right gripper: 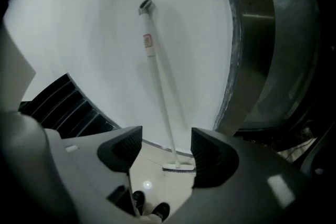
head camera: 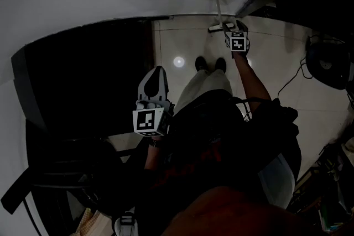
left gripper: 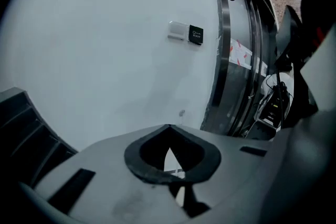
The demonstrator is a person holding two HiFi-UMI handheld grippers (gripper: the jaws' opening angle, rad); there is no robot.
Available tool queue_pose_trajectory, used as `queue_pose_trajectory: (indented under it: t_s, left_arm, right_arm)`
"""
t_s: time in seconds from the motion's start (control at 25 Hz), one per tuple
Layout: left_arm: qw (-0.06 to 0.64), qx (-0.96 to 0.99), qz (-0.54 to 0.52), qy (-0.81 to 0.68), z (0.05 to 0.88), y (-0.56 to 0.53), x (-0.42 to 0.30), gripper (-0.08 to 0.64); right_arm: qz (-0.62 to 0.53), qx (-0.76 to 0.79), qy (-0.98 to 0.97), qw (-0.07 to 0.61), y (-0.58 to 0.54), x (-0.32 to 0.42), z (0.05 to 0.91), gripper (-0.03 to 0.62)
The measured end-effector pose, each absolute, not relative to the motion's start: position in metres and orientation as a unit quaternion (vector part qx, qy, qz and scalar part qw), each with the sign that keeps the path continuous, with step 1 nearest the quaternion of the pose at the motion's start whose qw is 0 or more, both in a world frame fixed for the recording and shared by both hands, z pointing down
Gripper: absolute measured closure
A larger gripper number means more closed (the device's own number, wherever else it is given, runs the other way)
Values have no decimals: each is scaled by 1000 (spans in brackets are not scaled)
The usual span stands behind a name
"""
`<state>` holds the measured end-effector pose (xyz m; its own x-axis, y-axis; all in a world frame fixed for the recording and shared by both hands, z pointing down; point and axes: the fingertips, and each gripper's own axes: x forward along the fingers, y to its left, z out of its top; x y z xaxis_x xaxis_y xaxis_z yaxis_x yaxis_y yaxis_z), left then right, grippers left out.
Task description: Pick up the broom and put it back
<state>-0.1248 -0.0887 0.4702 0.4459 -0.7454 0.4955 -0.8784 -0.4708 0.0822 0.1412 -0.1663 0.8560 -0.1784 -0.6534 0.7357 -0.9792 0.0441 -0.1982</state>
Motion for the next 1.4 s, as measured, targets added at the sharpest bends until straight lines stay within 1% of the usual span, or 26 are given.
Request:
queue_pose_trajectory:
  t_s: [0.12,0.24,0.56,0.72,0.76,0.84,1.0,1.12,1.28,1.4]
  left_arm:
    - [179,823,210,-496,486,-89,-111,555]
    - [193,814,221,-502,502,-89,-109,555]
    - [217,797,240,-510,526,-90,-112,555]
    - [224,790,240,-518,530,-90,-119,555]
    - [225,788,239,-522,531,-89,-123,555]
    - [222,785,231,-530,529,-87,-132,555]
    - [217,780,213,-547,525,-82,-153,555]
    - [215,780,205,-551,516,-81,-160,555]
    - [212,795,184,-538,501,-84,-163,555]
    - [219,807,169,-523,494,-85,-162,555]
  right_arm:
    - [354,607,-672,233,-194,169,880,302]
    - [352,604,-673,242,-217,179,898,302]
    - [302,531,-735,294,-267,127,918,302]
    - [314,539,-720,305,-289,117,937,336]
    - [318,543,-714,305,-291,115,939,359]
    - [315,559,-704,306,-292,117,938,502]
    - [302,574,-693,316,-277,121,931,505]
    - [301,569,-694,323,-240,114,926,505]
    - [317,575,-680,326,-176,110,893,505]
    - [315,584,-682,309,-145,113,849,505]
